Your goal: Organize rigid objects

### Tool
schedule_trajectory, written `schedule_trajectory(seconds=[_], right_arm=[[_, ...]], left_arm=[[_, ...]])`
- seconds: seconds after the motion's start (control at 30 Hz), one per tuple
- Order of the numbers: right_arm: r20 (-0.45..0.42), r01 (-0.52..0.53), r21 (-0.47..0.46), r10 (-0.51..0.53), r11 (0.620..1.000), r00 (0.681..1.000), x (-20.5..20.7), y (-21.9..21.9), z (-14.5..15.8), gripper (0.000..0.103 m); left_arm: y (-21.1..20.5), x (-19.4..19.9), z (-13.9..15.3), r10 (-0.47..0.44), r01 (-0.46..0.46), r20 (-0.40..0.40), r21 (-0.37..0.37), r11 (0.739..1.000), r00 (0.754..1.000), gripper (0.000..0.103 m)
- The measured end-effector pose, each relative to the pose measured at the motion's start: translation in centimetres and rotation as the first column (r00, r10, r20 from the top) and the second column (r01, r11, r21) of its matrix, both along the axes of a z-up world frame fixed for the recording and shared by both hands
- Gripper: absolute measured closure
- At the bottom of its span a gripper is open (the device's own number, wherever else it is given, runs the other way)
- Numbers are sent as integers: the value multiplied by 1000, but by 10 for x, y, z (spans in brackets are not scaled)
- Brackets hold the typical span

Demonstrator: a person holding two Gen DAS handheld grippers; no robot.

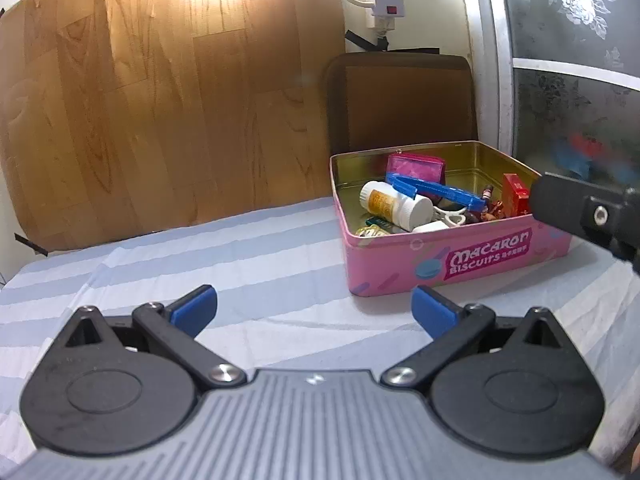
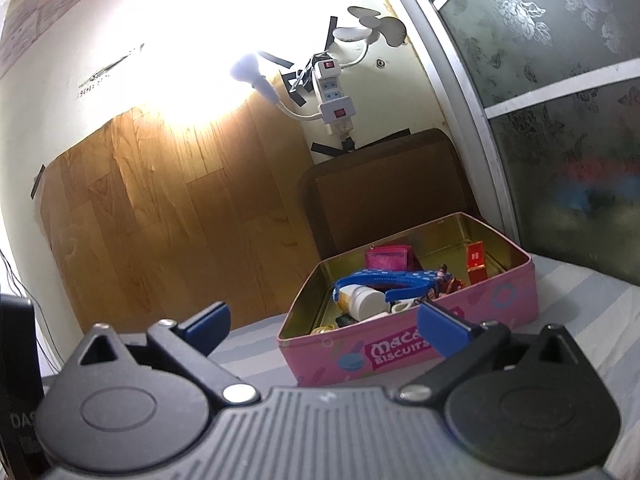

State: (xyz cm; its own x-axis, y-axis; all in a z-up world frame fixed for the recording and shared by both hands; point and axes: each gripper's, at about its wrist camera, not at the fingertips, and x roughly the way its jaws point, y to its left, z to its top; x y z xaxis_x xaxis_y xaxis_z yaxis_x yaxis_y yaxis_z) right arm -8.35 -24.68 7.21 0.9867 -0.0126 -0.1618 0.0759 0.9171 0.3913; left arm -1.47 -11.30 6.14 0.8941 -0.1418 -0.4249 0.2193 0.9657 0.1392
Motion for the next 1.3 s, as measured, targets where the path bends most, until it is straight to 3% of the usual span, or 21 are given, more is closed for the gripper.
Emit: schedule_trajectory(seconds=[0.6, 1.3], right_arm=[[-26, 8, 28, -7, 1000, 1000, 1, 1, -7, 0], [-51, -2, 52, 5, 999, 999, 9, -1, -14, 0]], left_arm=[[-1, -1, -14, 38, -35, -71, 47, 998, 997, 0], [0, 1, -18, 74, -71, -45, 70, 995, 996, 0]])
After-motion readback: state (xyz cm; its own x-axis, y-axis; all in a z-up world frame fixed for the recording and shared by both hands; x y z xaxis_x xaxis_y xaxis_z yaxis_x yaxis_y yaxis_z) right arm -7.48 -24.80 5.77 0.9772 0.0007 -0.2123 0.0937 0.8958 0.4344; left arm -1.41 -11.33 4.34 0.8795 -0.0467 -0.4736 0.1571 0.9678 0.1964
